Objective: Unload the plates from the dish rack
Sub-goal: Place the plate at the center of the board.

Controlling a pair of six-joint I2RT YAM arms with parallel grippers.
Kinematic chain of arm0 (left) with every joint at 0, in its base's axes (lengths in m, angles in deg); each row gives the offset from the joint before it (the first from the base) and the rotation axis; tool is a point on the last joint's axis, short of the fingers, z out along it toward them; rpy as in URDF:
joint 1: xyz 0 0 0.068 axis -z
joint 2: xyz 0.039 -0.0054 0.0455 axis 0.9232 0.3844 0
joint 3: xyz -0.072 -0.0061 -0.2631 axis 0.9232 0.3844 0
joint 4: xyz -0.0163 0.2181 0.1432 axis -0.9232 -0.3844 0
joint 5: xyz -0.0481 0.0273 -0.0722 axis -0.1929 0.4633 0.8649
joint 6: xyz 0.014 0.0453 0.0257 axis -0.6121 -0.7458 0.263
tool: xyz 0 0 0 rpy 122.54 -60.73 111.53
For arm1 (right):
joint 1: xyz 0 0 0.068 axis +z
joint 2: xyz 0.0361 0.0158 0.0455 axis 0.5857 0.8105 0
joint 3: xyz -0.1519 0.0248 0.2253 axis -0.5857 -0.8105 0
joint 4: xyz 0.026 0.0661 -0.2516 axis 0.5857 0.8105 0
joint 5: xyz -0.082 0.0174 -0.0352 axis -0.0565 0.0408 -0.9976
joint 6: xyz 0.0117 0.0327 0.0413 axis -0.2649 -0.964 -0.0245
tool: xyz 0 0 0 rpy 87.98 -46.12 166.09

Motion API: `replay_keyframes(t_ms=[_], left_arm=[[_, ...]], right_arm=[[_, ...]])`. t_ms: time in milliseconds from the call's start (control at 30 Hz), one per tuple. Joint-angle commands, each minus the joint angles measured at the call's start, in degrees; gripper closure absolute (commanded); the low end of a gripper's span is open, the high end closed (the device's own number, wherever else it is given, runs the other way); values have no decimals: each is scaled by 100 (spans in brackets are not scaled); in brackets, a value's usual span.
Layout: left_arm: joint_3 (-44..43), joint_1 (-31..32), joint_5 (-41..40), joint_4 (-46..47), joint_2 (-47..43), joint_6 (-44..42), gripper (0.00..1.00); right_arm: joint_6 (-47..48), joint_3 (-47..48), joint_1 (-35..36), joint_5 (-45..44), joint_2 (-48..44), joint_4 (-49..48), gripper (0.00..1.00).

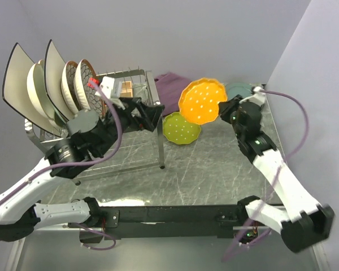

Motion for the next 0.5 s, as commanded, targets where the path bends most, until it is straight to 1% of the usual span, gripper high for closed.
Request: replay_keyframes(t_ms=[0,100,167,233,467], left_arm=[[484,28,546,565,-485,216,0],[485,54,765,557,-547,269,1],[520,80,828,592,-565,261,1],[625,80,705,618,-609,269,0],[836,98,537,759,-758,199,1]], right_arm=[[-757,-235,-335,1373,695,-1628,100],[-872,-437,-388,1663,1302,-2165,100],[-846,-402,-397,1831,1776,-2219,100],[-863,-350,-397,1919,2188,-2245,100],[-978,-455,-449,2367,2990,-2921,100]])
